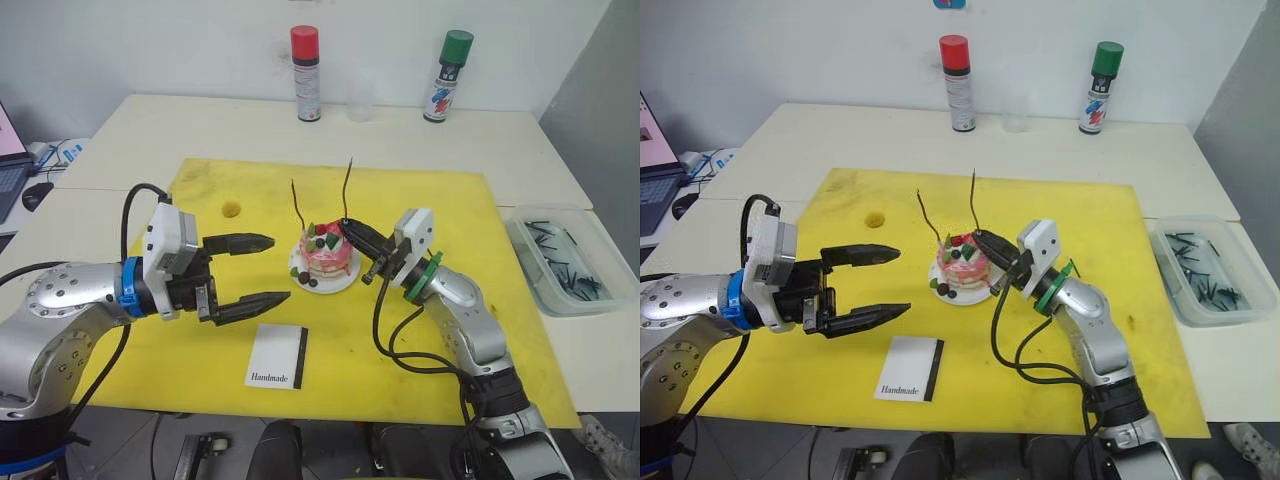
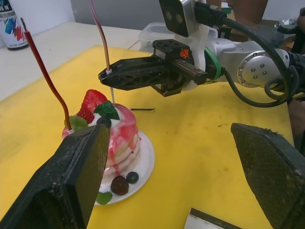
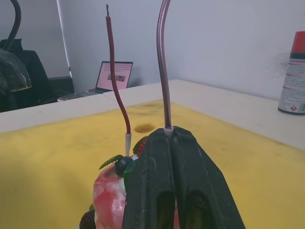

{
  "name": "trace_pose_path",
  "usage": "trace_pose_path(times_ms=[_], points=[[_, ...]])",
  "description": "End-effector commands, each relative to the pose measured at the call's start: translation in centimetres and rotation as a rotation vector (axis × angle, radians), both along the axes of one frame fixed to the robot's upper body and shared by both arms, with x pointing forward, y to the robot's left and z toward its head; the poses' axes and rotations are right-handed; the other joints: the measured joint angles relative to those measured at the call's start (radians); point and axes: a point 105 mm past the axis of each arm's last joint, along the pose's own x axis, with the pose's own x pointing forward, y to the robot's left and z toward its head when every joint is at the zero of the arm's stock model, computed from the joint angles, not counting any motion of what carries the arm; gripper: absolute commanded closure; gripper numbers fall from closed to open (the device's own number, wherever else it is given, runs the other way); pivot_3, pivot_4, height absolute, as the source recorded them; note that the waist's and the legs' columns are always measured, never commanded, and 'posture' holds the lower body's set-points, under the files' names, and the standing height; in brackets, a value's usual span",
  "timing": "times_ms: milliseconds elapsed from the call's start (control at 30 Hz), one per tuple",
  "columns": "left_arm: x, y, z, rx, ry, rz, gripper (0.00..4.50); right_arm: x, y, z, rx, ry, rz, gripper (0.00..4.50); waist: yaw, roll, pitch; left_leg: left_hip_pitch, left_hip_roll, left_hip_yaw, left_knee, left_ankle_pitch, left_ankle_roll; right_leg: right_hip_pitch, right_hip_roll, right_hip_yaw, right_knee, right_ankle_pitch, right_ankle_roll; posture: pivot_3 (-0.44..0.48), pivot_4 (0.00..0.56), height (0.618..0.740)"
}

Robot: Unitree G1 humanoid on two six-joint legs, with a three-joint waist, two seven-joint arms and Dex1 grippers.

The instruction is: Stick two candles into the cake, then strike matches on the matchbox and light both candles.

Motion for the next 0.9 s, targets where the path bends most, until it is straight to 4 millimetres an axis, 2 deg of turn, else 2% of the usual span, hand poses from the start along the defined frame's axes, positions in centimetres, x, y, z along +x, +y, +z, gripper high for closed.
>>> trace_pose_path(times_ms=[33,500,900], points=[[-0.2,-0.4,0.6,0.009,-0.03,-0.017,0.0,-0.8,0.1,1.1,0.029,-0.038,0.016,4.49,0.0,0.0,0.0,0.0,0.0,0.0,0.0,0.0,0.0,0.0,0.0,0.0,0.0,0.0,0.0,0.0,0.15,0.733],[-0.2,-0.5,0.5,0.02,-0.032,-0.022,0.0,-0.6,0.1,-0.1,-0.003,-0.046,-0.022,4.49,0.0,0.0,0.0,0.0,0.0,0.0,0.0,0.0,0.0,0.0,0.0,0.0,0.0,0.0,0.0,0.0,0.15,0.733],[-0.3,-0.4,0.2,0.019,-0.03,-0.03,0.0,-0.4,-0.5,0.6,0.022,-0.088,-0.072,4.49,0.0,0.0,0.0,0.0,0.0,0.0,0.0,0.0,0.0,0.0,0.0,0.0,0.0,0.0,0.0,0.0,0.15,0.733]])
